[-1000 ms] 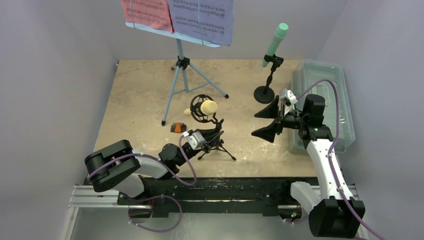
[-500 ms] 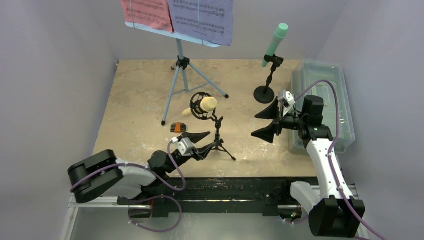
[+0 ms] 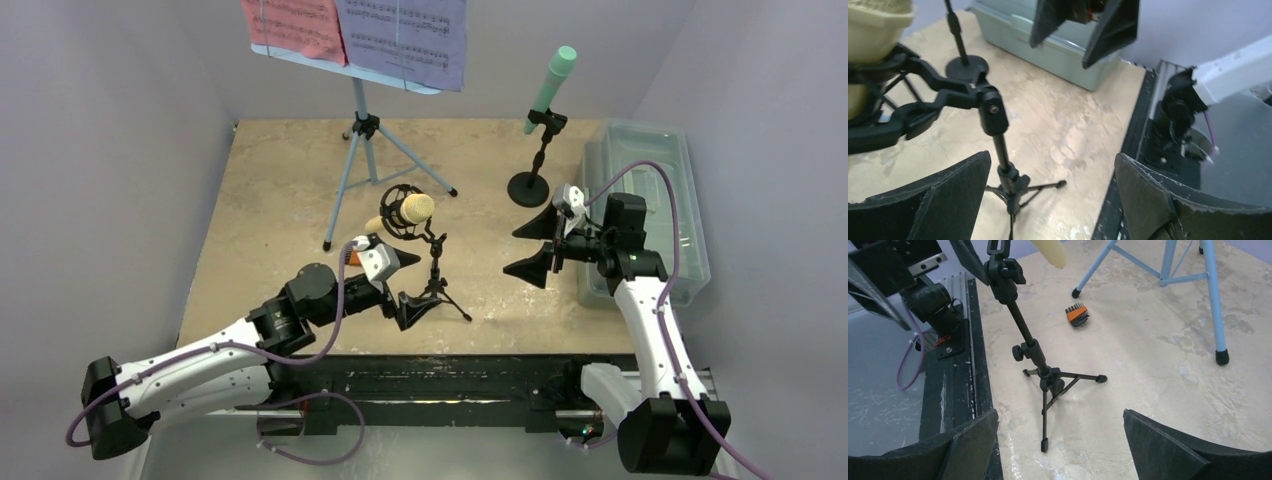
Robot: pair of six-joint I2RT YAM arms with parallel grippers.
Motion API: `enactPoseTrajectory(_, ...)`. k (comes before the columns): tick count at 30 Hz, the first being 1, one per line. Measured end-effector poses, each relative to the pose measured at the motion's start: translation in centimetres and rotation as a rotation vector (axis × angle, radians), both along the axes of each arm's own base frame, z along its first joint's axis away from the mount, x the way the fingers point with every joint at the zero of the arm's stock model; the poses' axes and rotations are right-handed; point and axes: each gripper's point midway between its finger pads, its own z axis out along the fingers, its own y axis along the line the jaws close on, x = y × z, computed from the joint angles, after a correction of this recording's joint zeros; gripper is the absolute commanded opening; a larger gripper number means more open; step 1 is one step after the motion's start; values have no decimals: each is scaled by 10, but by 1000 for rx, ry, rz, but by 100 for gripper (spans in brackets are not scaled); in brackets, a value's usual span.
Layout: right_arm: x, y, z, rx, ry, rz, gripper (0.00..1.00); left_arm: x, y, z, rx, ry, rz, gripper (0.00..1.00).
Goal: Pack up the instrument practice props
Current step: Remove the microphone from the microphone stand.
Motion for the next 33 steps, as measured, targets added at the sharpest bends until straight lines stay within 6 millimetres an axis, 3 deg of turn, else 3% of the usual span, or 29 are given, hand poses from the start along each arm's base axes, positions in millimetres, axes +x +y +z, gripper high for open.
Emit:
enactPoseTrajectory(10, 2, -3, -4, -37, -23, -14, 99, -43, 8, 8, 227, 132, -191, 100)
enactPoseTrajectory(13, 4, -4, -5, -46, -28, -21, 99, -52, 15, 20, 253, 152, -221, 100)
enactPoseTrajectory(16, 4, -5, -6, -51, -30, -23, 99, -57, 27, 50, 233, 114, -215, 100)
enactPoseTrajectory(20, 4, -5, -6, -53, -33, -23, 99, -60, 50, 107, 138, -16, -165, 99)
enactPoseTrajectory(25, 4, -5, -7, -54, -36, -22, 99, -46, 75, 166, 87, -251, -46, 94)
enactPoseTrajectory(28, 4, -5, -7, -56, -37, -23, 99, -27, 75, 165, 157, -396, 24, 94)
enactPoseTrajectory(33, 5, -6, -7, -59, -37, -28, 99, 10, 53, 129, 356, -563, 76, 90)
